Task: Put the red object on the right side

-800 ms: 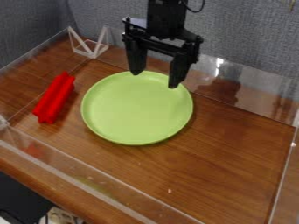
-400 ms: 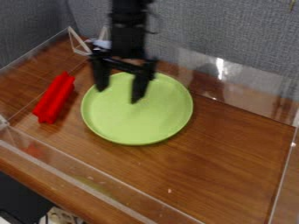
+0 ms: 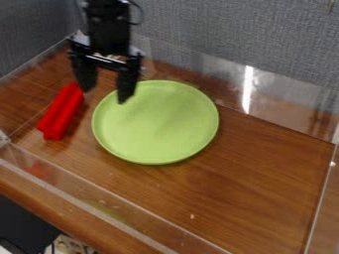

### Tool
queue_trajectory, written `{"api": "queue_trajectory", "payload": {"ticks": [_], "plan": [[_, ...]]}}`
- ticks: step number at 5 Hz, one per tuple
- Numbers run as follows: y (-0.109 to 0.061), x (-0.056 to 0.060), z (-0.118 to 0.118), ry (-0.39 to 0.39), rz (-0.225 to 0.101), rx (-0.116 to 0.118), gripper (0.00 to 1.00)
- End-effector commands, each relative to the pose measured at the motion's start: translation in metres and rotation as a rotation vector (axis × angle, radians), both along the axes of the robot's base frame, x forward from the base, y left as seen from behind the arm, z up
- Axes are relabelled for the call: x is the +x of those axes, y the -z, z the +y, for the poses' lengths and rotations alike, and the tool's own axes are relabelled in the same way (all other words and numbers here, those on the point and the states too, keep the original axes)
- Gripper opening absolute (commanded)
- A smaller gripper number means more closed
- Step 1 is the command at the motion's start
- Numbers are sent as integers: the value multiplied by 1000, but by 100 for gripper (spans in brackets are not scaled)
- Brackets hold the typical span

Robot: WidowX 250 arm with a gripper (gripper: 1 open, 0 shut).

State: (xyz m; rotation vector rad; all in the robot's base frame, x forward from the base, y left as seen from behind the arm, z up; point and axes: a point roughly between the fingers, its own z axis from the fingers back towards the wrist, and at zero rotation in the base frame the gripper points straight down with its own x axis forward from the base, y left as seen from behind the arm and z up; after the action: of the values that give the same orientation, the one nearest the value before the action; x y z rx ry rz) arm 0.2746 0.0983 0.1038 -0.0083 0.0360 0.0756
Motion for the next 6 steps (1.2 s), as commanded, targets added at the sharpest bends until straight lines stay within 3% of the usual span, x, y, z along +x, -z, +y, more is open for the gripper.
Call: {"api": "queue_trajectory", "payload": {"ticks": [1, 2, 3, 4, 6], "plan": [[2, -6, 48, -40, -57, 25, 100], [7, -24, 82, -67, -97, 27, 100], [4, -15, 67, -123, -127, 2, 100], [1, -3, 51, -162, -135, -2, 100], [24, 7, 95, -289, -156, -2, 100]]}}
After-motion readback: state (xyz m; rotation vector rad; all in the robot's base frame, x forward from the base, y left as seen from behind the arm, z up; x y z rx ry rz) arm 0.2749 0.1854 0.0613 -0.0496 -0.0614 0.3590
